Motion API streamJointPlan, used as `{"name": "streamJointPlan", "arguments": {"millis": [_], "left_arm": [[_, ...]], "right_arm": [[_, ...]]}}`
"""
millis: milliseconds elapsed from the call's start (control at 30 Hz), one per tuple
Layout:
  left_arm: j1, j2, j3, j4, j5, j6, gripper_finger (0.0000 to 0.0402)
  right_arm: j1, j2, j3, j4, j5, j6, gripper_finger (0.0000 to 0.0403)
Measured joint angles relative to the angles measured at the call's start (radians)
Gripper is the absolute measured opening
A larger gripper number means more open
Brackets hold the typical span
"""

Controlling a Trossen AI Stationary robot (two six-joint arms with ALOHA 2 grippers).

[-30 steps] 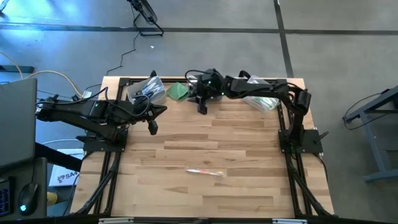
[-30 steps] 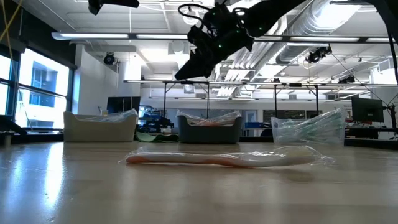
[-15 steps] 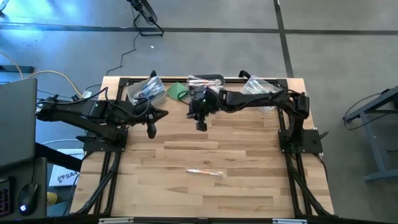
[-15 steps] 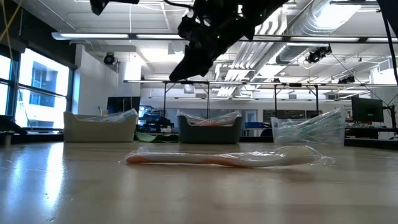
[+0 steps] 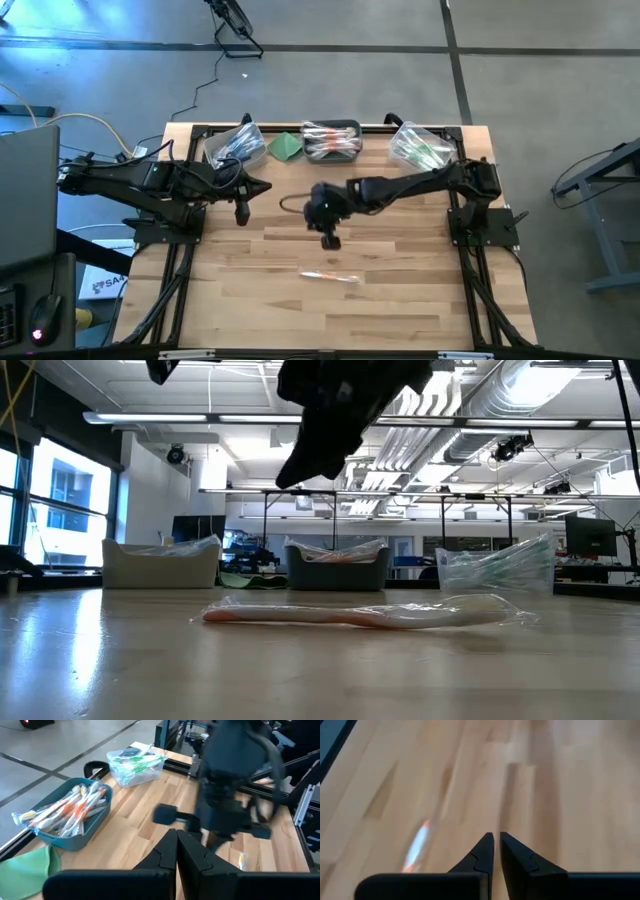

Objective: Pick & Place Toothbrushes
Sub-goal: Put the orange toothbrush into the blue bin

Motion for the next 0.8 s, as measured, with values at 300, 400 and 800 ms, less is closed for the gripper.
{"name": "streamJointPlan", "arguments": {"millis": [300,400,800], "left_arm": [[0.0,0.0,0.0,0.0,0.025,-0.003,0.0],[0.0,0.0,0.0,0.0,0.025,-0.027,0.0],[0.0,-0.009,0.0,0.013,0.024,-0.106,0.0]], "right_arm": [[0.12,0.0,0.0,-0.12,-0.017,0.0,0.0012],[0.16,0.0,0.0,-0.134,-0.017,0.014,0.0013],[0.263,0.002,-0.147,-0.002,0.115,0.023,0.0082]]}}
